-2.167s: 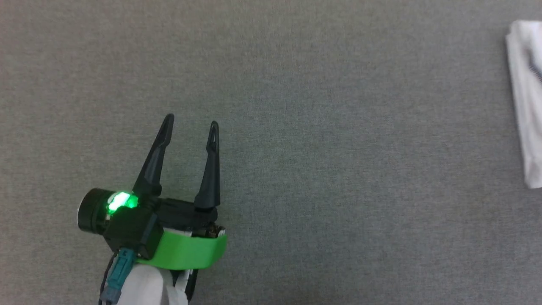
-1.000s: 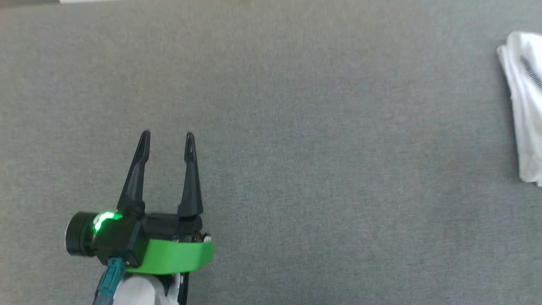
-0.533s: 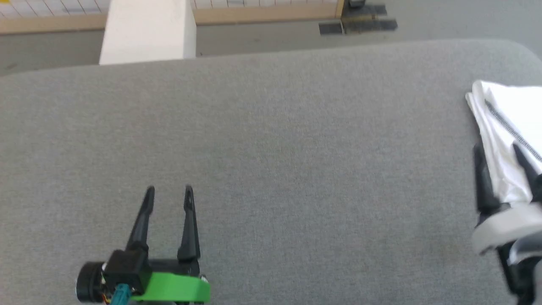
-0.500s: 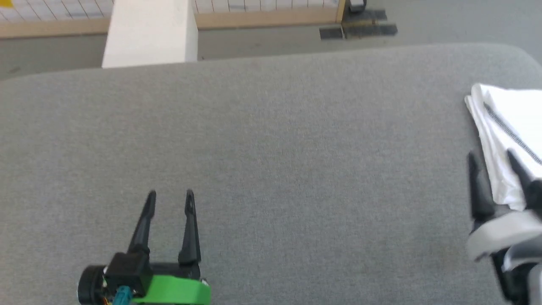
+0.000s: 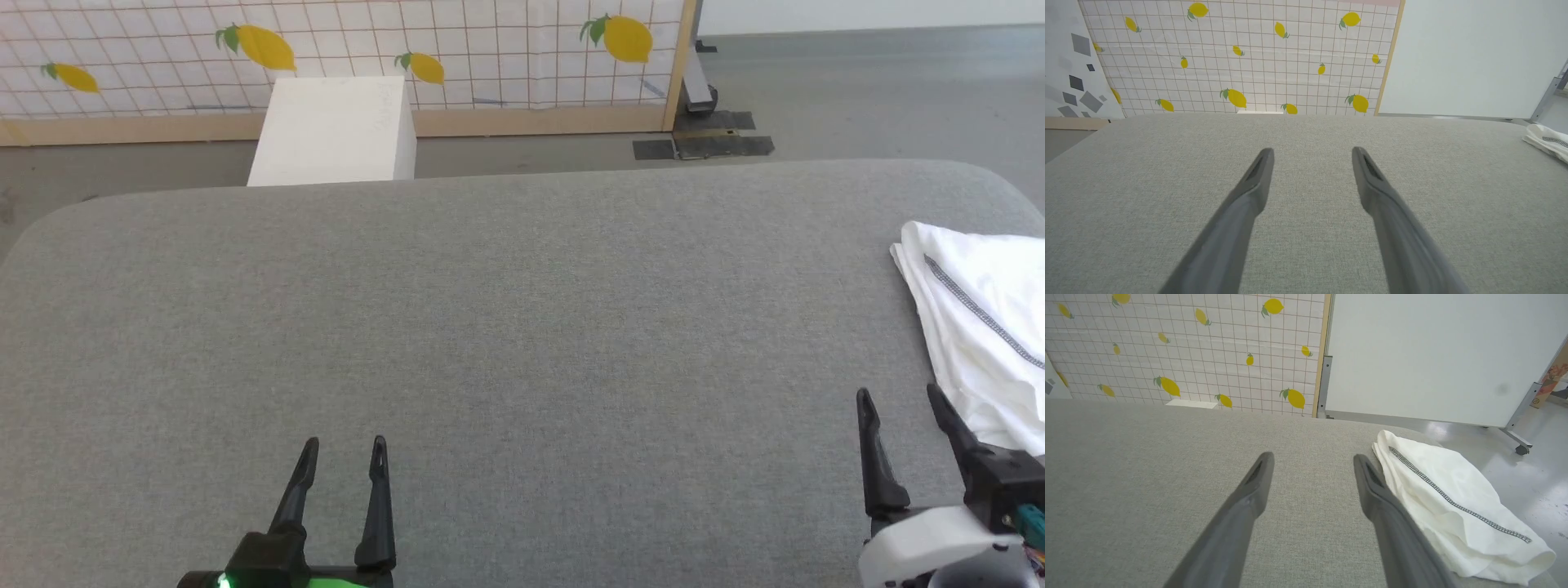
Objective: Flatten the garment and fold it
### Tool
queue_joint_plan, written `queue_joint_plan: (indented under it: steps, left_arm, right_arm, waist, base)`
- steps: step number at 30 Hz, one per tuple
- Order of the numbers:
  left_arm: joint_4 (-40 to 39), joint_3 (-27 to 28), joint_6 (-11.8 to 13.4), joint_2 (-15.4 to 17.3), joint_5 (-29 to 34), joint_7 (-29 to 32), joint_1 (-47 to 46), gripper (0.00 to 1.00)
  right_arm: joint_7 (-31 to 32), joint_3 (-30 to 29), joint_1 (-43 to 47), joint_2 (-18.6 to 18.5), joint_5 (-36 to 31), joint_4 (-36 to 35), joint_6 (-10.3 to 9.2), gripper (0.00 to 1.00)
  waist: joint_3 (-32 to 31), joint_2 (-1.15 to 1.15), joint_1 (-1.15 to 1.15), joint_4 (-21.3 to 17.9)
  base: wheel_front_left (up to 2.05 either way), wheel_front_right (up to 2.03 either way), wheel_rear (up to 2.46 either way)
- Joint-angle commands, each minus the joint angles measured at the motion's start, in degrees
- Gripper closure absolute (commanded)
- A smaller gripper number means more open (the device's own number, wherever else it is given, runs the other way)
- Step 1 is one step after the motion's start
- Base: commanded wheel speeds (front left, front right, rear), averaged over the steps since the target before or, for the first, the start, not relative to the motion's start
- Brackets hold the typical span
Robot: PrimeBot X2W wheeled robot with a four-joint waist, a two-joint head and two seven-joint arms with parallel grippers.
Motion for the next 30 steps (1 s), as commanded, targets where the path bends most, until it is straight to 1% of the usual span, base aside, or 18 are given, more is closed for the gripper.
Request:
queue_joint_plan:
  steps: [1,8,9,30]
  left_arm:
    - [0.12,0.17,-0.25,-0.33,-0.14,-0.21,0.73,0.0]
    - [-0.42,0.73,0.4,-0.55,0.71,-0.21,0.71,0.0]
    - [-0.3,0.62,0.23,-0.3,0.35,0.01,-0.01,1.0]
    - [0.35,1.83,-0.42,-0.53,1.46,2.11,-1.52,1.0]
  right_arm:
    - [-0.66,0.14,0.91,0.14,1.03,0.23,-0.1,0.0]
    - [-1.12,0.43,1.61,0.17,2.15,0.23,-0.1,0.0]
    - [-0.46,0.41,1.0,0.02,1.96,0.13,0.01,1.0]
    - [0.38,1.57,0.08,0.03,1.96,0.37,-0.01,1.0]
  waist:
    - [-0.2,0.0,0.01,0.3]
    - [-0.09,0.0,0.01,0.59]
    - [-0.1,0.0,0.01,0.58]
    - [-0.42,0.0,0.01,0.46]
  base:
    - [0.0,0.0,0.0]
    - [0.0,0.0,0.0]
    - [0.0,0.0,0.0]
    - [0.0,0.0,0.0]
